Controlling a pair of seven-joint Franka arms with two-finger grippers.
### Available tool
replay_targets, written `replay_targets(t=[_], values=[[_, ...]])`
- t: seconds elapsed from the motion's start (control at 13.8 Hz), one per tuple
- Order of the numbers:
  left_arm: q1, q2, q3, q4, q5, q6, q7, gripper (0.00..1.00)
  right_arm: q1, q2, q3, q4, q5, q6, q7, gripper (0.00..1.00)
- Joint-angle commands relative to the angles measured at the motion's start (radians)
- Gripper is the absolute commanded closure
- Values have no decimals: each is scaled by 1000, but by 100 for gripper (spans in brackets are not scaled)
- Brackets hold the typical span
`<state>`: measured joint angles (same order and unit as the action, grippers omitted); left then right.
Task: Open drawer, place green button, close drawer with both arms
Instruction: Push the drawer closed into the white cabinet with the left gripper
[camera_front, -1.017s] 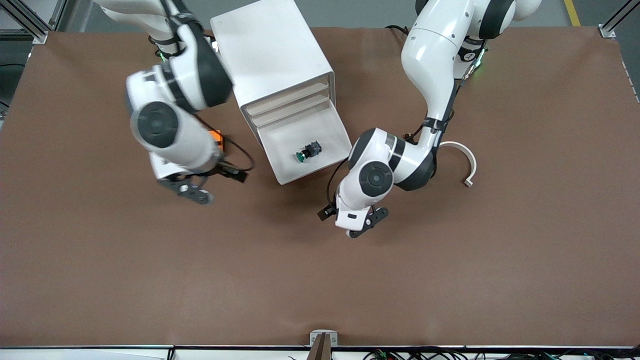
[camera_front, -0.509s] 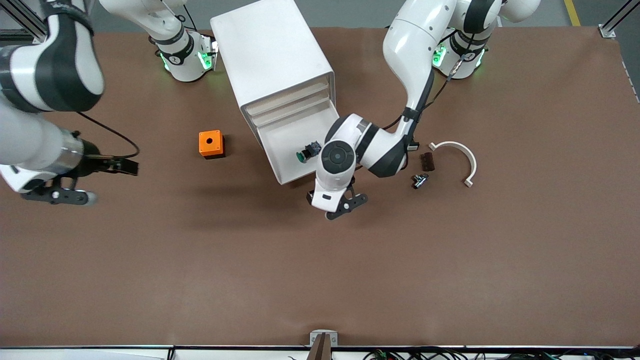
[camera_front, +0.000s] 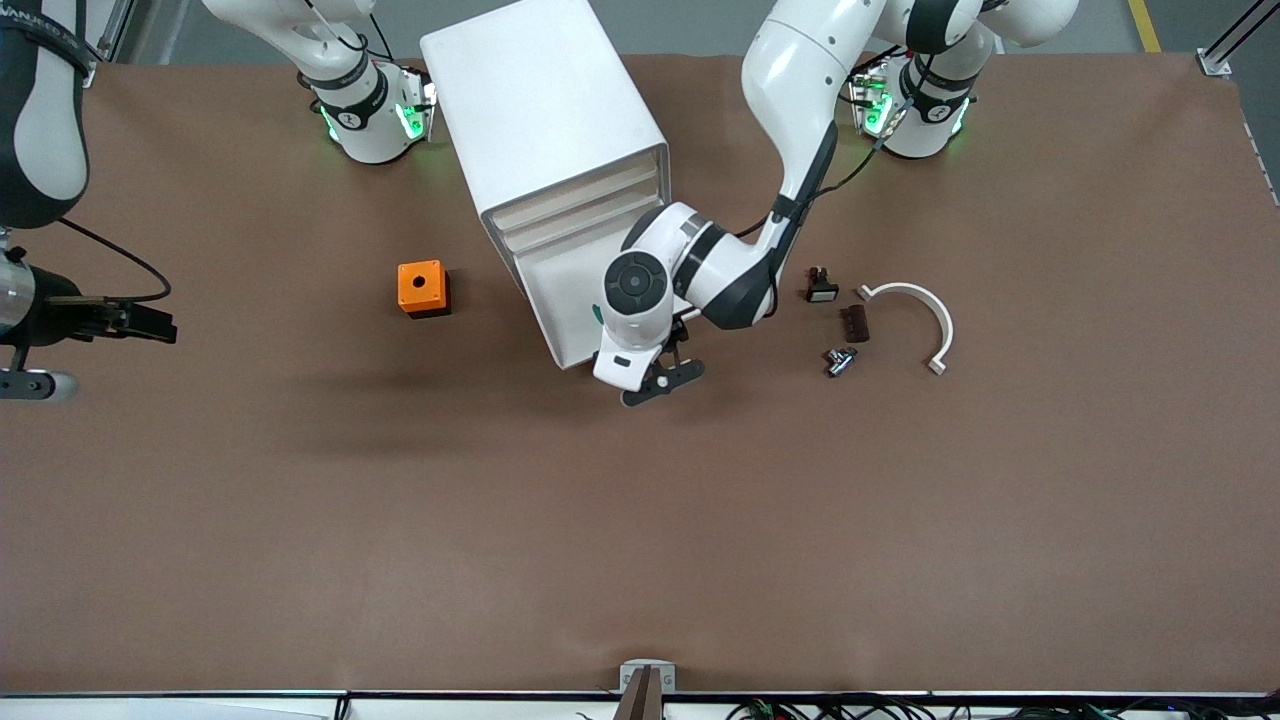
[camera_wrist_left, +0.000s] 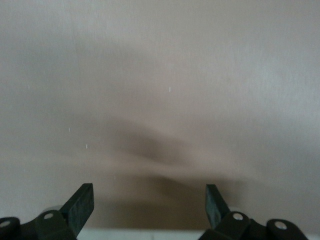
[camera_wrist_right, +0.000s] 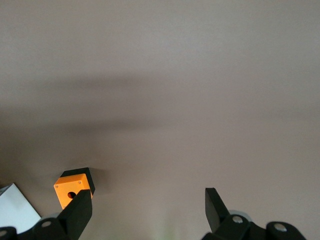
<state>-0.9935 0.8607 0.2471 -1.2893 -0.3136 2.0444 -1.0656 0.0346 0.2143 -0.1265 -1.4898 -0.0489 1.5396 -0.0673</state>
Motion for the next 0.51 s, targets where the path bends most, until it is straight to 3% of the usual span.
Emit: replay_targets(t=[0.0, 0.15, 0.44], values=[[-39, -78, 4, -88, 16, 14, -19, 1, -15, -10, 28, 17, 0, -16, 6, 0], [-56, -94, -5, -103, 8, 8, -20, 1, -13, -10, 28, 19, 59, -12, 18, 0], [-54, -95, -51, -119, 7, 4, -62, 1, -1, 1, 31, 88, 55, -21, 78, 0]])
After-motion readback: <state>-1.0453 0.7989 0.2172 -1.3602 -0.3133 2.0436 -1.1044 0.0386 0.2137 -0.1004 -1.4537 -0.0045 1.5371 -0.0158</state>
